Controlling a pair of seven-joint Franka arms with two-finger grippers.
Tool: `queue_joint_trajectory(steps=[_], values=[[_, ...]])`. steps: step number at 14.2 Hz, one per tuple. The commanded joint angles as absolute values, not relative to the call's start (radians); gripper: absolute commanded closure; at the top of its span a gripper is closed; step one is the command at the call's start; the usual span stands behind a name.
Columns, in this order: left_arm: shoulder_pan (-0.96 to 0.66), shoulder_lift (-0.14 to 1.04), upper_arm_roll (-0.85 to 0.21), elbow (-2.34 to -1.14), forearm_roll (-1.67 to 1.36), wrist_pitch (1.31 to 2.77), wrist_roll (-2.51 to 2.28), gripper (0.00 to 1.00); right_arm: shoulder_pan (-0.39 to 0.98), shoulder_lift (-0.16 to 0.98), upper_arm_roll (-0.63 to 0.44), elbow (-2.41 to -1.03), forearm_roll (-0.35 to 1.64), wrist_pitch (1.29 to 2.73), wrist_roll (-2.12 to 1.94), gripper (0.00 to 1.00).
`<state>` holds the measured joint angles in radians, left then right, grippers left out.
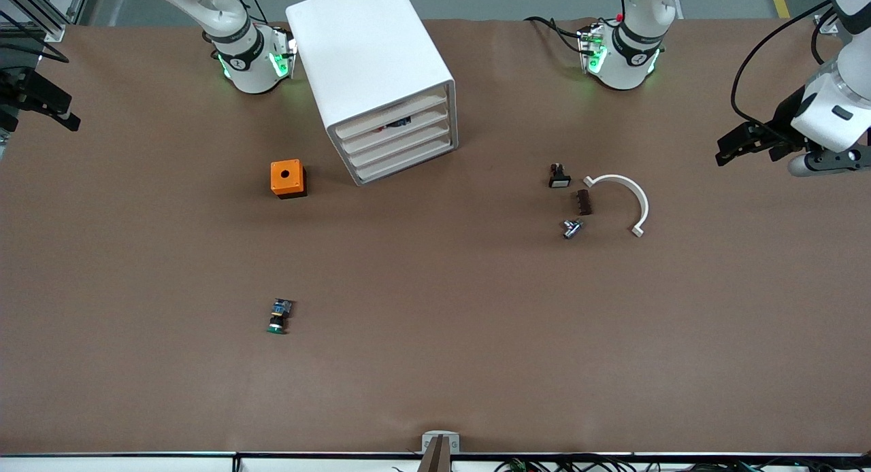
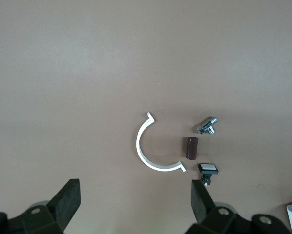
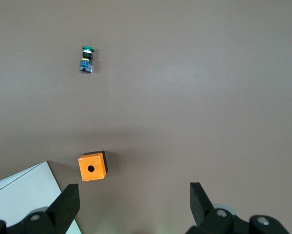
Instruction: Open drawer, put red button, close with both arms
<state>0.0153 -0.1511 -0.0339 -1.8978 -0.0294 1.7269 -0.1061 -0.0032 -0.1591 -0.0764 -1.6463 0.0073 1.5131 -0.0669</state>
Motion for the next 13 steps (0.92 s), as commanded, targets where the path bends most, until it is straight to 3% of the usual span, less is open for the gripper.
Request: queue_joint_trajectory(steps=[1,13], values=[[0.021,-0.157,-0.037,-1.876,-0.015,1.733,-0.094,0.0,-0.011,-0.187,-0.067,-1.675,0.012,1.523,-0.071,0.0],[0.021,-0.038,-0.035,-1.674,-0.021,1.735,-0.094,0.0,-0.012,-0.189,-0.067,-1.675,0.014,1.494,-0.052,0.0]])
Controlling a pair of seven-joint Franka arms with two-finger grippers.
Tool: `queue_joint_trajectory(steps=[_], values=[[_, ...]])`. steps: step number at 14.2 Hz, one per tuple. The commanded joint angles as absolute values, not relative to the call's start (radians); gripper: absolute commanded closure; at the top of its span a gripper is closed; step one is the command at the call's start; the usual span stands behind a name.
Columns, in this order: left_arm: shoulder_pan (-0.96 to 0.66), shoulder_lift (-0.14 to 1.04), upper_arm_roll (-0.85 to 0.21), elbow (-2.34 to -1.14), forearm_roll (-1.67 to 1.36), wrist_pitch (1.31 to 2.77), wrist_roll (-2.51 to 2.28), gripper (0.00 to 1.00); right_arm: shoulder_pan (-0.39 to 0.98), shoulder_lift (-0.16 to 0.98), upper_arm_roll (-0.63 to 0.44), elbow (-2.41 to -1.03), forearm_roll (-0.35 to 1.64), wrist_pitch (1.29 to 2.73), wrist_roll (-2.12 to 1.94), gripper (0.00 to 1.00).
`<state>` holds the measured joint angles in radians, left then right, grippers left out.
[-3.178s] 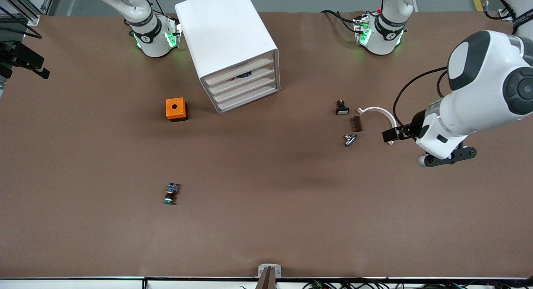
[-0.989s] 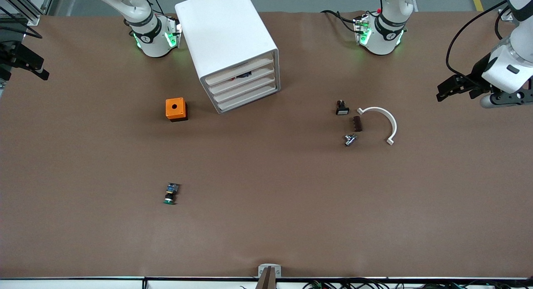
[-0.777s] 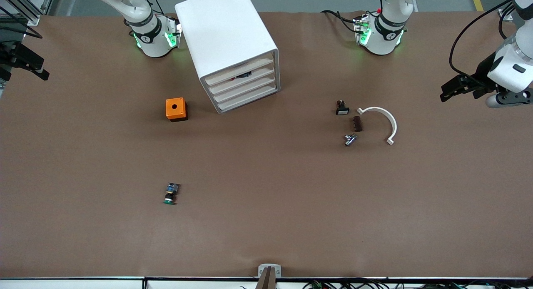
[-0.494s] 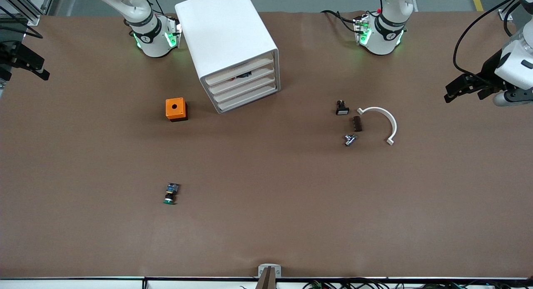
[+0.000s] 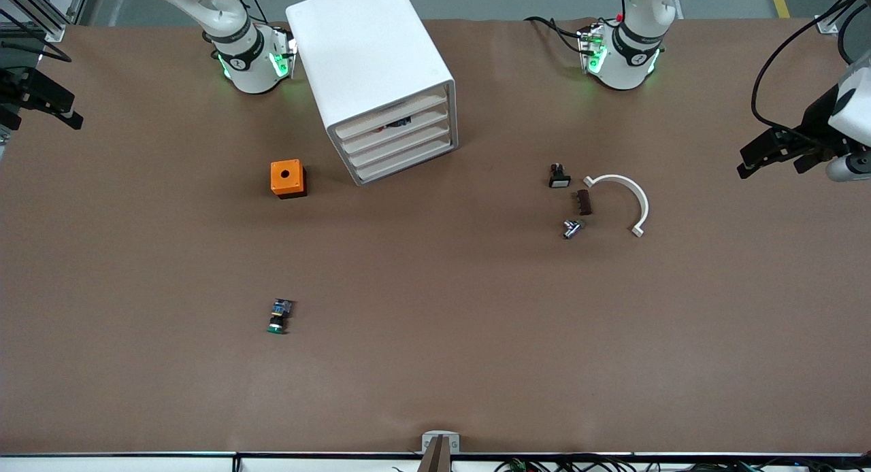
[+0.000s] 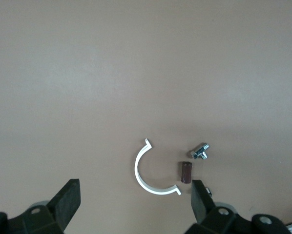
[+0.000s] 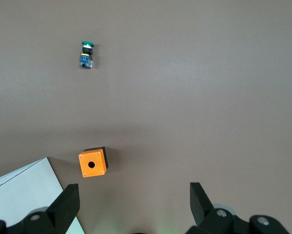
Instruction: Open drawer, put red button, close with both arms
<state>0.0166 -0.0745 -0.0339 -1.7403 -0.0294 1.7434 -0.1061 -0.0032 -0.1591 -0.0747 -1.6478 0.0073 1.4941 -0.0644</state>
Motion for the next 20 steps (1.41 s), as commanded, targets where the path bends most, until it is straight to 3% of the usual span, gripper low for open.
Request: queue_joint_trajectory(steps=[1,20], values=[[0.021,-0.029,-0.035,-1.655,-0.023,1.735,-0.094,0.0,-0.012,-0.187,-0.067,-1.675,0.014,1.494,-0.052,0.0],[0.018,-0.014,-0.037,-1.577,-0.017,1.732,-0.046,0.0,-0.018,-0.184,-0.071,-1.675,0.02,1.497,-0.052,0.0]])
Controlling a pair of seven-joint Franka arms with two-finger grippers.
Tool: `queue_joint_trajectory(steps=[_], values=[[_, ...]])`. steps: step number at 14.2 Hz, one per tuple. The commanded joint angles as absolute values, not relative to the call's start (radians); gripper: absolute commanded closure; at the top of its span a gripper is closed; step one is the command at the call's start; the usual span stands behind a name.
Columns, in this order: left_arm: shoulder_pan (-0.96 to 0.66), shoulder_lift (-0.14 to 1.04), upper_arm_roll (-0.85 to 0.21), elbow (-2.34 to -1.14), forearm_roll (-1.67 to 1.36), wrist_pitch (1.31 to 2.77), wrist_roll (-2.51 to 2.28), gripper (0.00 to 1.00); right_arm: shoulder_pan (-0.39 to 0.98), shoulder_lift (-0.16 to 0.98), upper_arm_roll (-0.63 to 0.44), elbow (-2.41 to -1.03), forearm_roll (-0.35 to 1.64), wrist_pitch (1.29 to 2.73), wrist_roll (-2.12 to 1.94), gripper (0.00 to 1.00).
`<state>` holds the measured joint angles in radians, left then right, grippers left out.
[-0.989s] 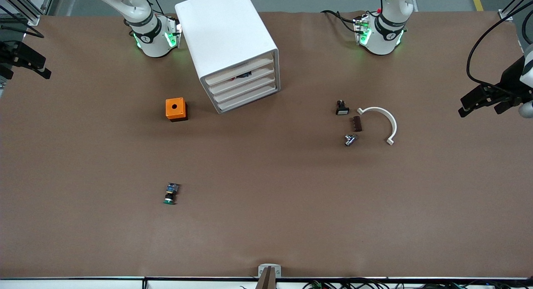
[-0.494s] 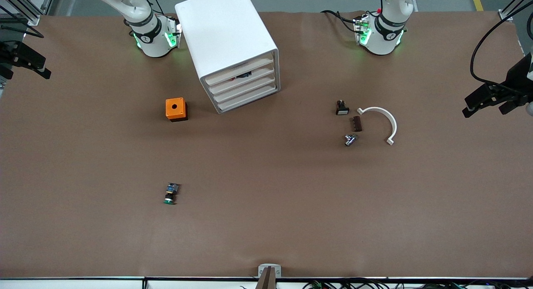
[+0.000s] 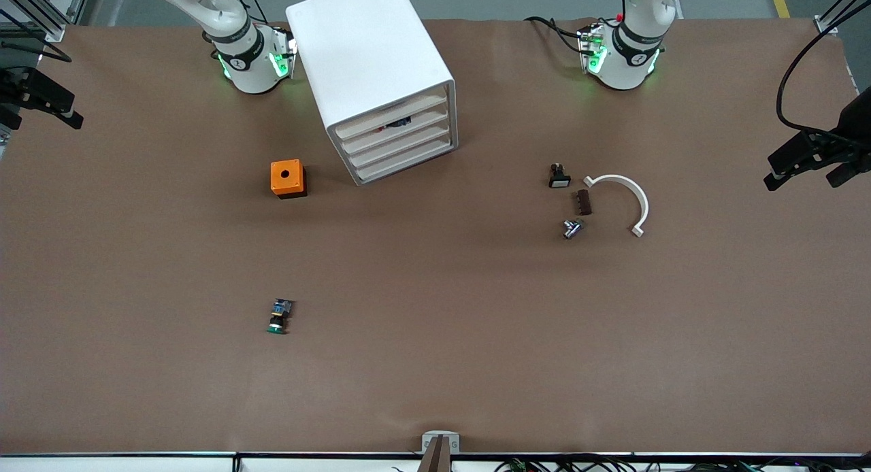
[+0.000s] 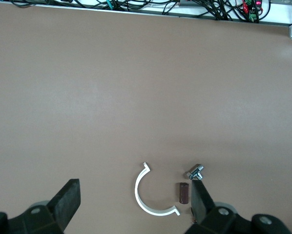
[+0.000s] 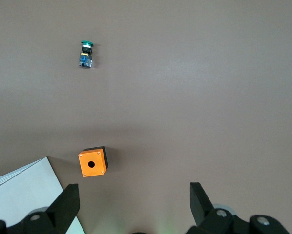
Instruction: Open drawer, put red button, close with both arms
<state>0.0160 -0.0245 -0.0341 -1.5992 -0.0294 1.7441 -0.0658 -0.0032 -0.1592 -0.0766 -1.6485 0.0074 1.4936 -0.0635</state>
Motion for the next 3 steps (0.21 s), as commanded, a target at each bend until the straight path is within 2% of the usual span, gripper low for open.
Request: queue_joint_trajectory(steps=[1,3], values=[[0.018,-0.012,-0.037,-1.577,-0.017,1.732,-0.045,0.0,-0.018,-0.184,-0.071,-1.675,0.02,1.497,-0.052,0.0],[0.012,-0.012,-0.037,-1.577,-0.017,1.732,-0.048,0.0,-0.018,-0.186,-0.071,-1.675,0.02,1.496,-0.052,0.0]])
